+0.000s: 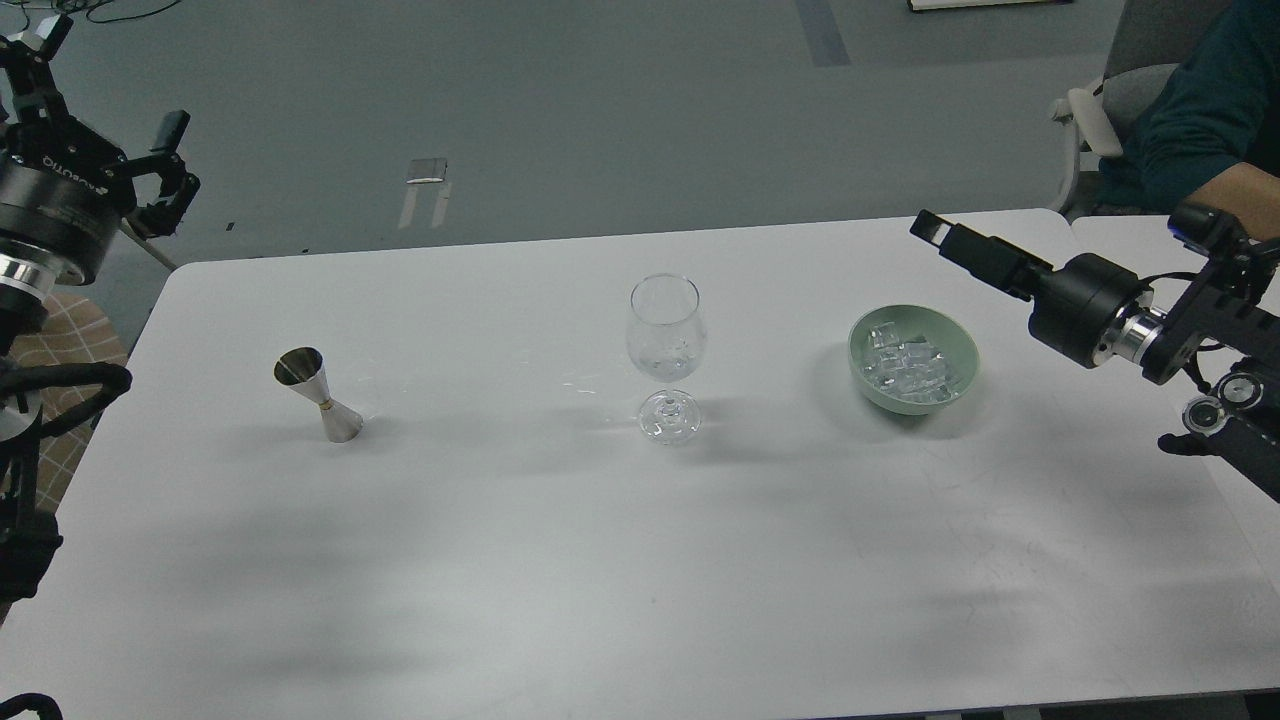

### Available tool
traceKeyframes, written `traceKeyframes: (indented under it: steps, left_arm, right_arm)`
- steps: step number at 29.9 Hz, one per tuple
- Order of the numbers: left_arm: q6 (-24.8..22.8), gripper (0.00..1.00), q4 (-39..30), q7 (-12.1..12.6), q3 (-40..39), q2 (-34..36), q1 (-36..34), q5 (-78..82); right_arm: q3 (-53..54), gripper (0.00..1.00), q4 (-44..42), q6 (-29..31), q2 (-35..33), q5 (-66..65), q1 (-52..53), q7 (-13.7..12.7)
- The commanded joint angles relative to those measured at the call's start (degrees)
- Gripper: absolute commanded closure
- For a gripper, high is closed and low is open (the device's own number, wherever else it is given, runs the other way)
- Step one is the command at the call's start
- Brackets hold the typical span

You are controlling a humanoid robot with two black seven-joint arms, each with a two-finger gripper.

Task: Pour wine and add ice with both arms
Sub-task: 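Raise the left arm away and move the right gripper toward the ice bowl, then reach the right gripper into the green bowl and pinch an ice cube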

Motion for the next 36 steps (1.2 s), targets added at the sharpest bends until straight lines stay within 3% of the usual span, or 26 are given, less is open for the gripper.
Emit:
traceKeyframes:
  steps: [1, 15, 21, 25, 36]
  left_arm:
    - [-1.4, 0.02, 0.1, 0.0, 0.0, -1.7, -0.4, 0.0]
    - [-0.9, 0.02, 0.0, -0.5, 0.0, -3.4, -0.3, 0.2]
    - [-1.0, 0.02, -0.1, -0.7, 0.0, -3.5, 0.1, 0.2]
    - [-1.0, 0.02, -0.1, -0.7, 0.0, -3.5, 0.1, 0.2]
    - [-1.3, 0.02, -0.2, -0.7, 0.0, -3.8, 0.2, 0.1]
  right_arm:
    - [-0.1, 0.0, -0.5, -0.5, -0.6, -11.7, -2.2, 0.1]
    - [-1.7, 0.0, -5.9, -0.5, 3.0, -17.4, -3.6, 0.3]
    - [-4.3, 0.1, -7.6, -0.6, 4.3, -17.5, -1.8, 0.3]
    - [-4.4, 0.25, -8.3, -0.7, 4.4, -17.5, -1.5, 0.3]
    - [-5.8, 0.26, -11.7, -1.2, 6.3, -20.0, 1.6, 0.2]
